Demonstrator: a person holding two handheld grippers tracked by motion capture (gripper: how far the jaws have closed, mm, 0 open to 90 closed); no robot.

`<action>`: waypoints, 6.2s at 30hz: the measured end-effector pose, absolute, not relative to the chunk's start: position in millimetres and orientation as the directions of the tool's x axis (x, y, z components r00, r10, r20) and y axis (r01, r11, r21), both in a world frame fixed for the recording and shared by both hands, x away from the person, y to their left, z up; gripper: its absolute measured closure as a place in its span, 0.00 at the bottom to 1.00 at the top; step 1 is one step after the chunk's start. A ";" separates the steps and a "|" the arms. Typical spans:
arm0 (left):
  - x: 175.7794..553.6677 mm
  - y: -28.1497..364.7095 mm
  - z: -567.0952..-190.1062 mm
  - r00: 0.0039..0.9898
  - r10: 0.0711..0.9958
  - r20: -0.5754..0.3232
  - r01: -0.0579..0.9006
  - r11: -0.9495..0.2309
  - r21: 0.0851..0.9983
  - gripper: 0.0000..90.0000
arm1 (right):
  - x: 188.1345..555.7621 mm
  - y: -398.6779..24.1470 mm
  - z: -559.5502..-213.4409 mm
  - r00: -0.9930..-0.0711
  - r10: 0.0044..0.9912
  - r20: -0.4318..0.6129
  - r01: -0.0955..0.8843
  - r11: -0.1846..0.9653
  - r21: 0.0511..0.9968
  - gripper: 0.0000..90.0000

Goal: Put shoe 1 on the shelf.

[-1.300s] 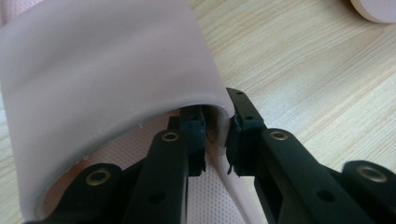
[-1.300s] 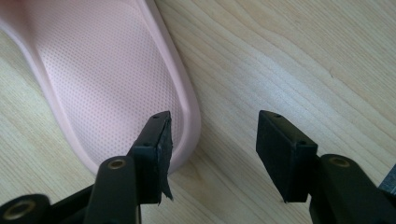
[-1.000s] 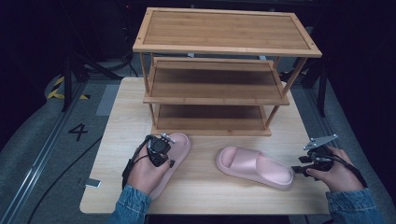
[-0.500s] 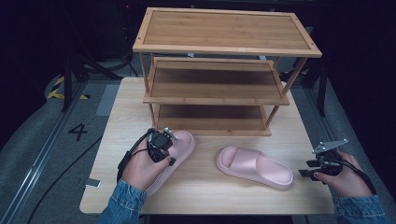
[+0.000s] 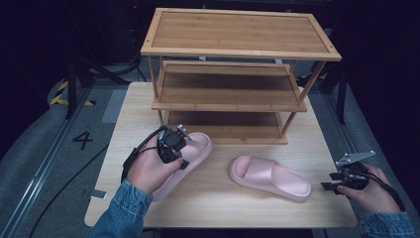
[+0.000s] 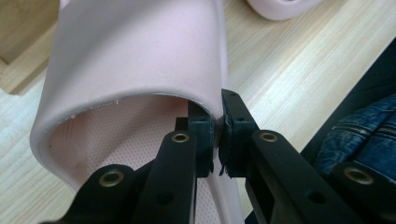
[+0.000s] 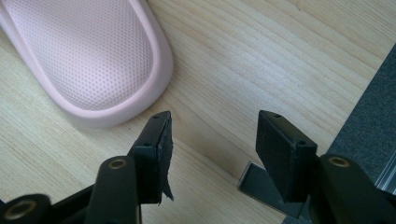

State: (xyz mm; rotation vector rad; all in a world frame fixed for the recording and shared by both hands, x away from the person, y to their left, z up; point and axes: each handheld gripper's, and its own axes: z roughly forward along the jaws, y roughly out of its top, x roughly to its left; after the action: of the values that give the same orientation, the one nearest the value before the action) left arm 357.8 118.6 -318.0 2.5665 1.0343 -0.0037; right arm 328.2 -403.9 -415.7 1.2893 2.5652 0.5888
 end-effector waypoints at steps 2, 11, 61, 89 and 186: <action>358.3 117.5 -312.1 0.731 0.669 -0.137 0.669 -0.662 0.338 0.94 | 328.4 -403.8 -415.6 -0.596 0.803 -0.010 0.718 0.539 0.440 0.52; 360.5 111.6 -284.4 0.751 0.648 -0.128 0.646 -0.681 0.343 0.94 | 329.8 -401.9 -416.1 -0.605 0.796 -0.013 0.713 0.549 0.437 0.52; 467.5 58.5 -225.3 0.720 0.693 -0.016 0.605 -0.618 0.502 0.94 | 319.4 -400.0 -413.2 -0.620 0.785 0.003 0.695 0.547 0.467 0.50; 449.8 50.8 -220.4 0.671 0.737 0.077 0.579 -0.587 0.566 0.48 | 326.1 -390.6 -412.8 -0.651 0.759 -0.012 0.667 0.579 0.470 0.48; 428.7 29.7 -253.2 0.790 0.613 0.000 0.569 -0.734 0.371 0.98 | 319.1 -380.6 -412.4 -0.712 0.702 0.032 0.629 0.616 0.474 0.46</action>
State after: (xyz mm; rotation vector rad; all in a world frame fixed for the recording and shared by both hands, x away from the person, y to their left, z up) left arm 428.7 29.7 -253.2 2.6276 0.8991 0.1725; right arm 319.1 -380.6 -412.4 1.1125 2.6815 0.6944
